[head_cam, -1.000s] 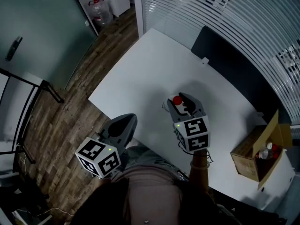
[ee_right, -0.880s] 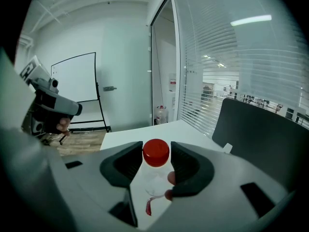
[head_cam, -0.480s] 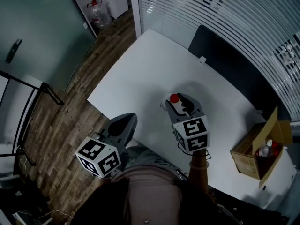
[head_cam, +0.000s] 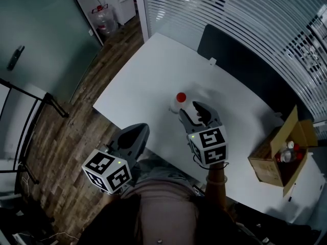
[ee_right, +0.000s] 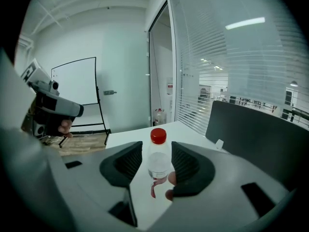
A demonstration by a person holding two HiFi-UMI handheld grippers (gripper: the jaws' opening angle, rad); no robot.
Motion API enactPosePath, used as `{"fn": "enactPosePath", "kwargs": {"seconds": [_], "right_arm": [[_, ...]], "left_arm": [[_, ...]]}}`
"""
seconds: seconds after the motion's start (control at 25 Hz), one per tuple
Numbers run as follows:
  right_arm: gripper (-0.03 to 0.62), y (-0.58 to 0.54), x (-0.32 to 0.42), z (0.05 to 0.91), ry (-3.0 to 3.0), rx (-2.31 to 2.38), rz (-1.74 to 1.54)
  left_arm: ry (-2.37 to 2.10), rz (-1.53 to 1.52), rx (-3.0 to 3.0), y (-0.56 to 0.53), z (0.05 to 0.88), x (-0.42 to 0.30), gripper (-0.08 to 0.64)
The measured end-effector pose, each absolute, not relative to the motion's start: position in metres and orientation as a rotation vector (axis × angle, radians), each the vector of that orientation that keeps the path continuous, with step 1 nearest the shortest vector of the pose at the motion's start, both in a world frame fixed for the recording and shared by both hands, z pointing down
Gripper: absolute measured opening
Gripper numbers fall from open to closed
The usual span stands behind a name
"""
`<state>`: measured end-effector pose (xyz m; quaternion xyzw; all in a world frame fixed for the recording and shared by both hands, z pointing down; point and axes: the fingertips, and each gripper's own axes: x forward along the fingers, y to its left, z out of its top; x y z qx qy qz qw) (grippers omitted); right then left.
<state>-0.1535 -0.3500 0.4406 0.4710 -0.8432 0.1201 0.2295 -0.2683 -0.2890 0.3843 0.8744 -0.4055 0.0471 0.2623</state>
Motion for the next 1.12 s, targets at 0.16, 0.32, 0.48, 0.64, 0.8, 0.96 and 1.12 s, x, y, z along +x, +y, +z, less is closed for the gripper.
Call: {"fn": "enactPosePath", "kwargs": {"seconds": [0.16,0.32,0.48,0.64,0.8,0.96,1.12], "right_arm": [[0.176,-0.33,-0.143,0.435,-2.326,1.314,0.334],[0.175,-0.309,-0.14,0.427,-2.333,1.321,0.316],[0.163,-0.284,-0.139,0.418,-2.336,1.303,0.267],[0.13,-0.26,-0.134,0.403,-2.363,1.331,0.245],[0.106,-0.237,-0.128,0.39,-2.379,1.357,0.222],[0.079,-0.216,-0.119,0.382,-2.388,1.394,0.204],[0.057,-0.194,-0.111,0.377,-2.391,1.415,0.194]], "left_arm": [[-1.101,0.144,2.372,-0.267,0.377,-0.259,0.009],[-1.123,0.134,2.371,-0.246,0.37,-0.256,0.009],[-1.124,0.107,2.382,-0.224,0.366,-0.251,0.009],[-1.112,0.084,2.401,-0.205,0.361,-0.243,0.009],[-1.1,0.073,2.415,-0.189,0.355,-0.237,0.009],[-1.085,0.071,2.434,-0.173,0.353,-0.227,0.009],[-1.065,0.073,2.448,-0.157,0.352,-0.218,0.009]]}}
